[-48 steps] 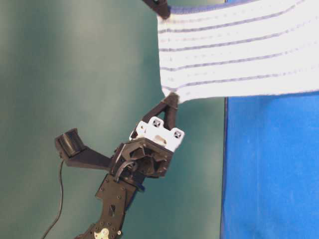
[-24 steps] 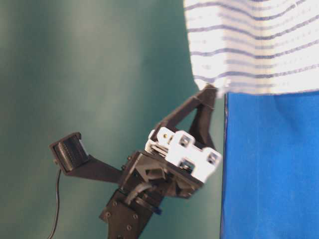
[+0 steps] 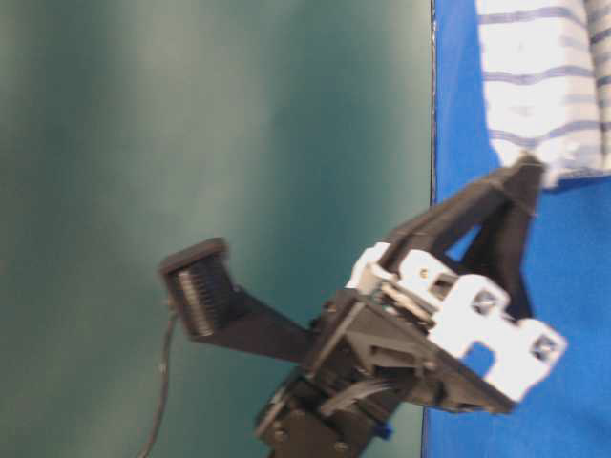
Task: Fold a vertical towel.
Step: 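Carry the top edge down over the towel toward the bottom edge, then open both grippers to release the folded edge onto the towel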
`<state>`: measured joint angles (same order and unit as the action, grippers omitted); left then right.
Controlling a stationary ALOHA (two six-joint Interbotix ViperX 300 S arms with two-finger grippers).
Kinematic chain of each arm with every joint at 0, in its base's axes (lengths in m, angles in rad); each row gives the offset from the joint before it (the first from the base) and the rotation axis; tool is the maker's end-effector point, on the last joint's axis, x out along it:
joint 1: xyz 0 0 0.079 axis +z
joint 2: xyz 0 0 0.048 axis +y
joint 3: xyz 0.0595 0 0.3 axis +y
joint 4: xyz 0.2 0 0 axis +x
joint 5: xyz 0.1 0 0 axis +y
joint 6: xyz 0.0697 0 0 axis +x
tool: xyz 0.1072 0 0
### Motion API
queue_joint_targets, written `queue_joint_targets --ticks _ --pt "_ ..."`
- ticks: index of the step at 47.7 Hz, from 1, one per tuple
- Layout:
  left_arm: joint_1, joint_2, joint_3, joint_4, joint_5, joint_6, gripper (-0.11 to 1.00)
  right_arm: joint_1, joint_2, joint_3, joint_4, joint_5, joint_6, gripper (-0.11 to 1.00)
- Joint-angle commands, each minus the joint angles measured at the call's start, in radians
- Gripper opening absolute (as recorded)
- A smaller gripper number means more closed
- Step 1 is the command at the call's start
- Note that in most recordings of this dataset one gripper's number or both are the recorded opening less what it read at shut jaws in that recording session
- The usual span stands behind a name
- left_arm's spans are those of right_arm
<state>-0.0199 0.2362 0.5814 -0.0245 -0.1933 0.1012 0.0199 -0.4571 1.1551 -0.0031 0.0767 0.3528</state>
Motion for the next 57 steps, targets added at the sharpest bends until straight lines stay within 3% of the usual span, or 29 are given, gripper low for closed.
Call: queue_joint_targets --ticks 1,13,33,41,44,51,53,57 --pt "-0.015 0.005 0.006 -0.002 -0.002 -0.012 0.05 0.015 0.051 0.003 0.003 -0.029 0.012 0.09" --pt "-0.034 0.061 0.002 -0.002 -0.061 -0.02 0.05 0.037 0.16 -0.002 0.005 -0.089 0.029 0.09" --pt "-0.037 0.077 -0.012 -0.002 -0.086 -0.02 0.05 0.046 0.173 0.003 0.006 -0.11 0.038 0.09" --pt "-0.041 0.077 -0.014 -0.002 -0.087 -0.02 0.23 0.054 0.178 -0.003 0.003 -0.137 0.038 0.11" --pt "-0.043 0.075 -0.015 -0.002 -0.086 -0.02 0.3 0.064 0.178 -0.003 0.002 -0.15 0.038 0.21" --pt "-0.048 0.066 -0.015 -0.002 -0.081 -0.018 0.41 0.08 0.178 -0.009 0.003 -0.163 0.038 0.63" --pt "-0.049 0.058 -0.014 -0.002 -0.078 -0.018 0.42 0.084 0.173 -0.017 0.003 -0.158 0.038 0.67" --pt "-0.054 0.029 -0.006 -0.002 -0.061 -0.017 0.42 0.095 0.161 -0.029 0.003 -0.144 0.038 0.62"
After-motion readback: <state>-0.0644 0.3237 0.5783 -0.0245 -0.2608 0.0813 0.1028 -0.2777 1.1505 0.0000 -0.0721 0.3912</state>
